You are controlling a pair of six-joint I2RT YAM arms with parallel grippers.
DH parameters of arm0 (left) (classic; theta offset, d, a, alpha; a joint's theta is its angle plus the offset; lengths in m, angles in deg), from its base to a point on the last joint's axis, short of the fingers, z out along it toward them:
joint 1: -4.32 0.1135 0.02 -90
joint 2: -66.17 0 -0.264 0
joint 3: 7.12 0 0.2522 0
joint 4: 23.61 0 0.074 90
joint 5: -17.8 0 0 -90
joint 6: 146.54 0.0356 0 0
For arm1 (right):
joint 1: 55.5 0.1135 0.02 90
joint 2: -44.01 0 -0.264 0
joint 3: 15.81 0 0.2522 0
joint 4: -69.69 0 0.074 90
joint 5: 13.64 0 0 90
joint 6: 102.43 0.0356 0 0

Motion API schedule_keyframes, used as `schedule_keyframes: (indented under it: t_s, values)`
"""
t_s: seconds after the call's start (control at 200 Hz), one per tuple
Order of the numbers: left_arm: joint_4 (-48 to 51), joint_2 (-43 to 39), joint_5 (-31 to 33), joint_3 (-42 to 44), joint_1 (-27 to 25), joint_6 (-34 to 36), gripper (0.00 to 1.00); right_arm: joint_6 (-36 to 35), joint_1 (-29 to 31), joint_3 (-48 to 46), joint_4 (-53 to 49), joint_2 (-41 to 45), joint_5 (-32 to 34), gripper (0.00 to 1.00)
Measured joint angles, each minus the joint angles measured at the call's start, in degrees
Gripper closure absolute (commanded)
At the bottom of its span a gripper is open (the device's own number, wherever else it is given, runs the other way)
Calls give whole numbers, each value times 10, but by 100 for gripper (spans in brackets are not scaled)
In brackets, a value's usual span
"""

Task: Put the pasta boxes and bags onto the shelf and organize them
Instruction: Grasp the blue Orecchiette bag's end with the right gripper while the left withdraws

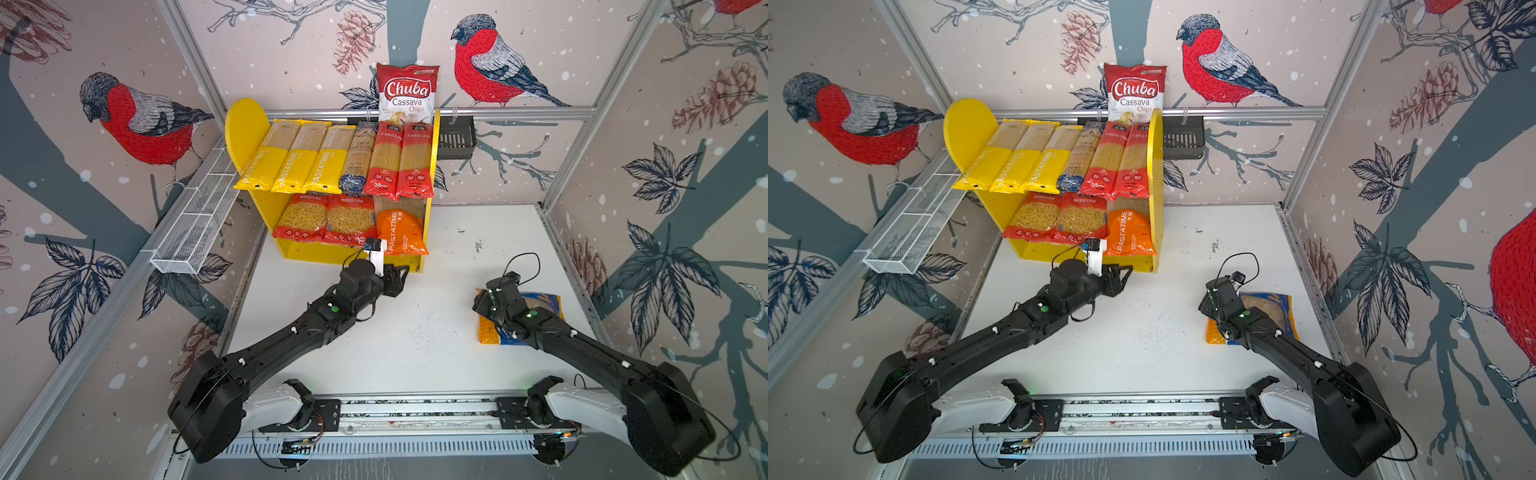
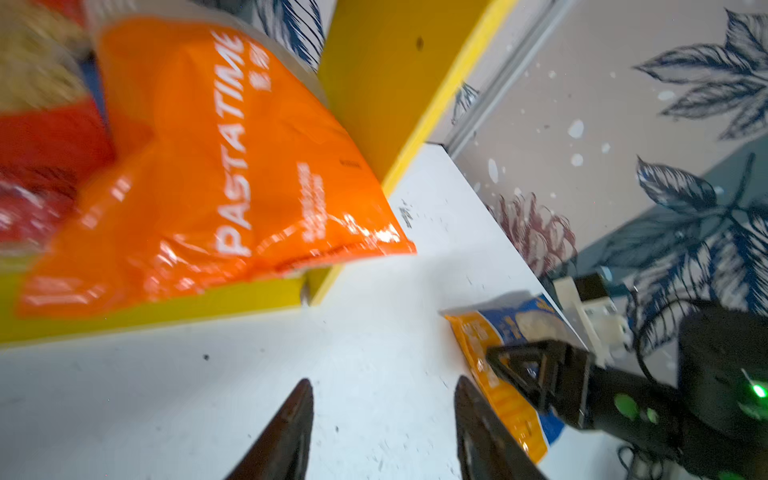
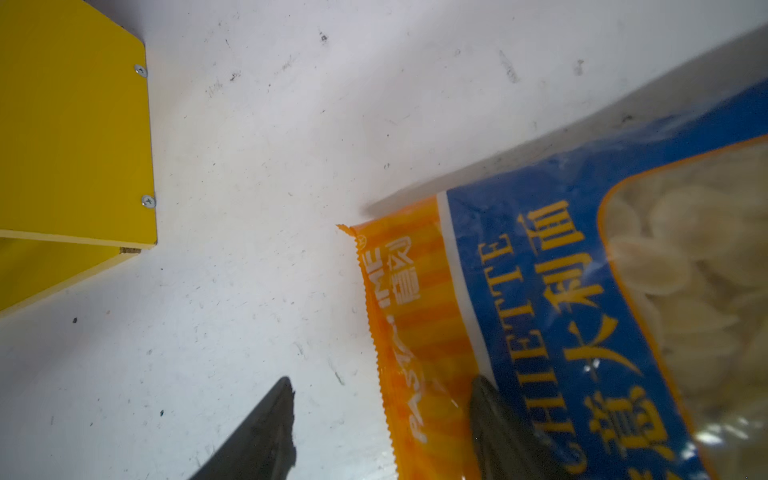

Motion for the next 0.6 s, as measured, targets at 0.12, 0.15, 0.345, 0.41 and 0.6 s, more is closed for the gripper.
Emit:
schedule_keyframes:
  t_s: [0.12, 0.15, 0.345, 0.41, 0.6]
  values:
    - [-4, -10, 22, 34, -31, -16, 46, 11, 21, -5, 26, -34, 28, 31]
    - [-5, -12, 28, 39, -36, -17, 46, 14, 29, -4, 34, -45, 37, 31]
    - [-9, -25, 45, 57, -44, -31, 46, 22, 74, 16, 81, -103, 66, 32]
    - [-11, -29, 45, 62, -45, -35, 46, 22, 79, 21, 83, -109, 70, 32]
    - [-23, -31, 45, 85, -45, -45, 46, 20, 92, 37, 82, -120, 66, 34]
